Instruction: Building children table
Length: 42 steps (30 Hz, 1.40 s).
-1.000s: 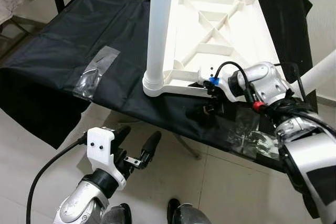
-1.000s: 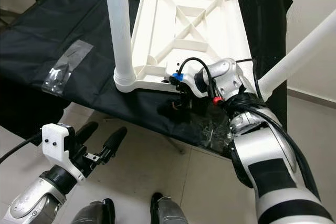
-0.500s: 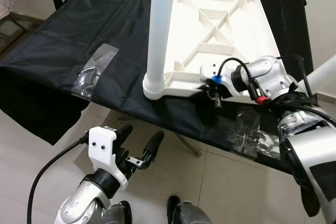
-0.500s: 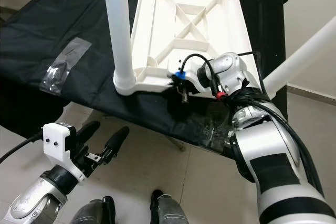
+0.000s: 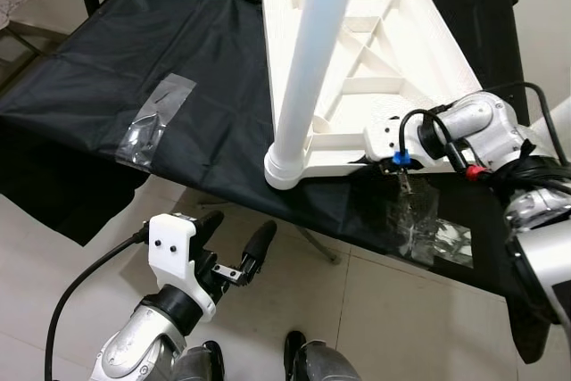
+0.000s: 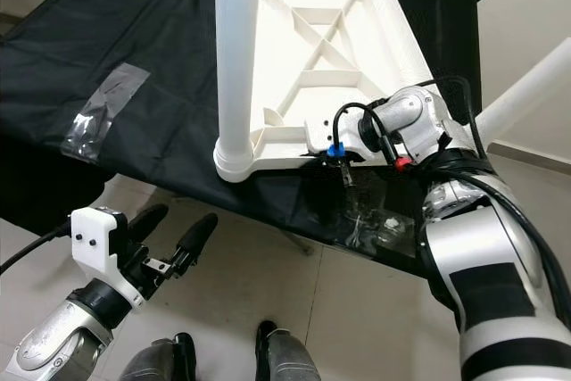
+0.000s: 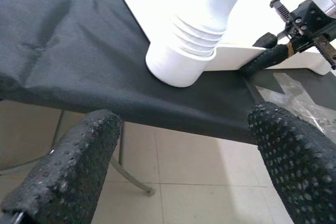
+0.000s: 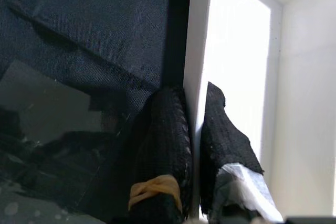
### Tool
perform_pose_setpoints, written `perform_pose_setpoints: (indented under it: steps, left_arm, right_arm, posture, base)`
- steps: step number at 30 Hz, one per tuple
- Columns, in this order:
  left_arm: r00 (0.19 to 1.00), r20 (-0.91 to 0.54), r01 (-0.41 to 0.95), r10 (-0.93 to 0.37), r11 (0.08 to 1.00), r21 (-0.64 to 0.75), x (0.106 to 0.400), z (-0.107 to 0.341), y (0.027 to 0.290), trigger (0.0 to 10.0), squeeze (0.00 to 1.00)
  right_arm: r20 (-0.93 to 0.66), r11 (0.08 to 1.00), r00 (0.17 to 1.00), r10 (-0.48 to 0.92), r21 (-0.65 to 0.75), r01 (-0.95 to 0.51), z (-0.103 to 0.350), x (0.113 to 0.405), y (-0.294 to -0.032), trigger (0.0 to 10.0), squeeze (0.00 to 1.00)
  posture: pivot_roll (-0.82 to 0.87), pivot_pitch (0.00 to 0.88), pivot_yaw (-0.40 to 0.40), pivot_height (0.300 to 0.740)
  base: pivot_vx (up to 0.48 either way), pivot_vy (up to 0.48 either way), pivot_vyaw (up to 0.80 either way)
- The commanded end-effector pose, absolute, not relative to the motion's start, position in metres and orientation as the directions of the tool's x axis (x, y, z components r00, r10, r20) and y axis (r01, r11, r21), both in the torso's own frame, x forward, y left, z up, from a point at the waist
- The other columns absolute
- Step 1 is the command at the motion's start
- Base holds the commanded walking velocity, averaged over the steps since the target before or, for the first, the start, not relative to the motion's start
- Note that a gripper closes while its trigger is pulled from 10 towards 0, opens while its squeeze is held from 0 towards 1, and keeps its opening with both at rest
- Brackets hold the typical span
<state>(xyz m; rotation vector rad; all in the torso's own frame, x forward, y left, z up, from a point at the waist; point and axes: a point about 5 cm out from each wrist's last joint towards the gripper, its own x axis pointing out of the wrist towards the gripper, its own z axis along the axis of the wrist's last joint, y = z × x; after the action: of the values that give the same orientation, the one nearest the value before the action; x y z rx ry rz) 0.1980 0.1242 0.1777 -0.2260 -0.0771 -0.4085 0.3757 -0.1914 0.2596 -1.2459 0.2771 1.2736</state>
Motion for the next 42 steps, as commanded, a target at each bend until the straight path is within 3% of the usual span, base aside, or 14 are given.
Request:
perform_pose_setpoints:
  steps: [1, 6, 8, 10, 25, 26, 27, 30, 31, 37, 42]
  left_arm:
    - [0.917, 0.079, 0.4, -0.392, 0.893, -0.208, 0.197, 0.17, 0.125, 10.0, 0.0]
    - [0.916, 0.078, 0.401, -0.393, 0.893, -0.204, 0.197, 0.171, 0.126, 10.0, 0.0]
    - [0.916, 0.078, 0.401, -0.394, 0.894, -0.198, 0.197, 0.171, 0.126, 10.0, 0.0]
    - [0.916, 0.078, 0.401, -0.393, 0.895, -0.198, 0.196, 0.171, 0.126, 10.0, 0.0]
    - [0.913, 0.078, 0.408, -0.4, 0.892, -0.193, 0.197, 0.171, 0.126, 10.0, 0.0]
    - [0.913, 0.078, 0.408, -0.401, 0.892, -0.192, 0.197, 0.171, 0.126, 10.0, 0.0]
    - [0.913, 0.079, 0.408, -0.4, 0.893, -0.192, 0.197, 0.171, 0.126, 10.0, 0.0]
    - [0.913, 0.079, 0.407, -0.399, 0.893, -0.191, 0.197, 0.172, 0.126, 10.0, 0.0]
    - [0.913, 0.08, 0.407, -0.399, 0.893, -0.19, 0.197, 0.172, 0.126, 10.0, 0.0]
    - [0.913, 0.081, 0.409, -0.401, 0.893, -0.188, 0.197, 0.172, 0.125, 10.0, 0.0]
    - [0.911, 0.08, 0.412, -0.404, 0.892, -0.188, 0.197, 0.171, 0.125, 10.0, 0.0]
  right_arm:
    - [-0.803, -0.28, 0.33, 0.496, -0.507, -0.815, 0.245, 0.37, -0.2, 0.0, 0.0]
    - [-0.809, -0.293, 0.366, 0.46, -0.527, -0.798, 0.244, 0.371, -0.205, 0.0, 0.0]
    - [-0.842, -0.288, 0.42, 0.337, -0.517, -0.806, 0.241, 0.373, -0.221, 0.0, 0.0]
    - [-0.843, -0.273, 0.444, 0.304, -0.524, -0.807, 0.241, 0.374, -0.225, 0.0, 0.0]
    - [-0.828, -0.199, 0.535, 0.169, -0.56, -0.804, 0.246, 0.378, -0.247, 0.0, 0.0]
    - [-0.824, -0.206, 0.551, 0.133, -0.567, -0.798, 0.246, 0.378, -0.251, 3.2, 0.0]
    - [-0.802, -0.177, 0.585, 0.125, -0.598, -0.782, 0.248, 0.38, -0.253, 10.0, 0.0]
    - [-0.746, -0.126, 0.653, 0.128, -0.666, -0.735, 0.254, 0.385, -0.254, 10.0, 0.0]
    - [-0.731, -0.102, 0.666, 0.148, -0.681, -0.725, 0.255, 0.386, -0.252, 10.0, 1.0]
    - [-0.683, 0.018, 0.684, 0.257, -0.704, -0.71, 0.264, 0.387, -0.247, 10.0, 1.0]
    - [-0.634, 0.123, 0.633, 0.443, -0.657, -0.744, 0.28, 0.381, -0.244, 10.0, 1.0]
  posture:
    - [-0.01, 0.333, -0.093, 0.74]
    - [-0.01, 0.333, -0.094, 0.74]
    - [0.0, 0.334, -0.095, 0.74]
    - [0.0, 0.334, -0.095, 0.74]
    - [0.0, 0.335, -0.089, 0.74]
    - [0.0, 0.336, -0.09, 0.74]
    - [0.0, 0.334, -0.09, 0.74]
    - [0.01, 0.334, -0.09, 0.74]
    - [0.01, 0.334, -0.089, 0.74]
    - [0.01, 0.332, -0.088, 0.74]
    - [0.01, 0.325, -0.088, 0.74]
  base:
    - [0.0, 0.0, 0.0]
    - [0.0, 0.0, 0.0]
    - [0.0, 0.0, 0.0]
    - [0.0, 0.0, 0.0]
    - [0.0, 0.0, 0.0]
    - [0.0, 0.0, 0.0]
    - [0.0, 0.0, 0.0]
    - [0.0, 0.0, 0.0]
    - [0.0, 0.0, 0.0]
    - [0.0, 0.0, 0.0]
    - [0.0, 0.0, 0.0]
